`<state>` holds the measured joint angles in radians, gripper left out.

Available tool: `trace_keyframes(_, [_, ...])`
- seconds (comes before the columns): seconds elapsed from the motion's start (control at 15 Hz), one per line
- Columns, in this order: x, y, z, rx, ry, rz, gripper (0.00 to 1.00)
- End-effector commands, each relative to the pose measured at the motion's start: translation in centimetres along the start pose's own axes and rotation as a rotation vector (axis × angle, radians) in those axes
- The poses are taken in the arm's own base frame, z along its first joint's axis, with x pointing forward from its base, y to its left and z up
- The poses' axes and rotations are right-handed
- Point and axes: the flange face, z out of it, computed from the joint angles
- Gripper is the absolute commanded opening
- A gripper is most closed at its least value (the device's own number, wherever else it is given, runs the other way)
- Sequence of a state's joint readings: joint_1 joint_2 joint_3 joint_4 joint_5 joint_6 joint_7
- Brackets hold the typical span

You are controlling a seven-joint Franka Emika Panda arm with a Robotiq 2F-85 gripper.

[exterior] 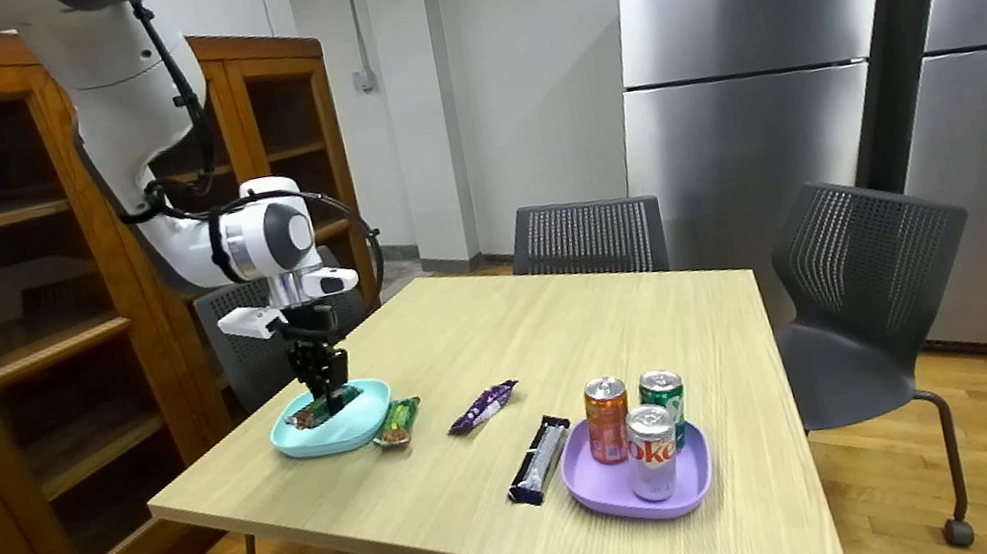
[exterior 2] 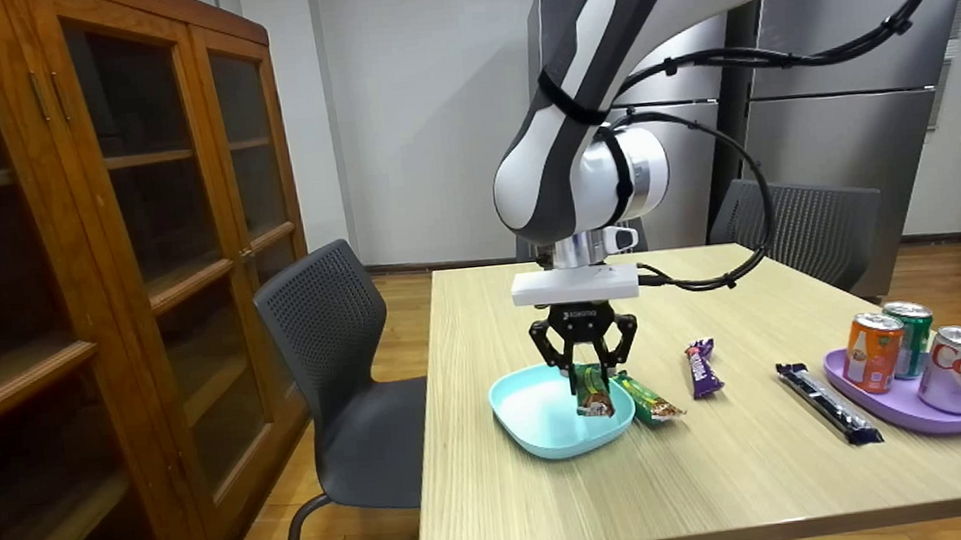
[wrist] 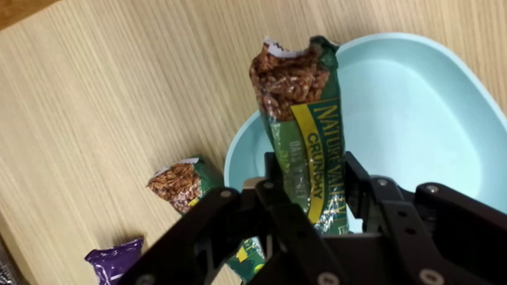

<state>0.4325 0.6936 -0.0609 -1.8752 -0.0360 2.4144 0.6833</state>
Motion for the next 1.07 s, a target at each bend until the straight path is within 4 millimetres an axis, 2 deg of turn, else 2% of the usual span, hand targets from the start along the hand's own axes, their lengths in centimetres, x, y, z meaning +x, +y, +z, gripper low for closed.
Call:
trace_keyframes(0.0, [-1.9, -1.9, -0.5, -0.011, 0.03, -0.025, 0.16])
trace_keyframes(0.33, [-2.3, -4.2, -0.1, -0.016, 0.035, -0.05, 0.16])
trace_keyframes(1.0, [-0.8, -7.9, 1.1, -0.007, 0.073, -0.097, 0.16])
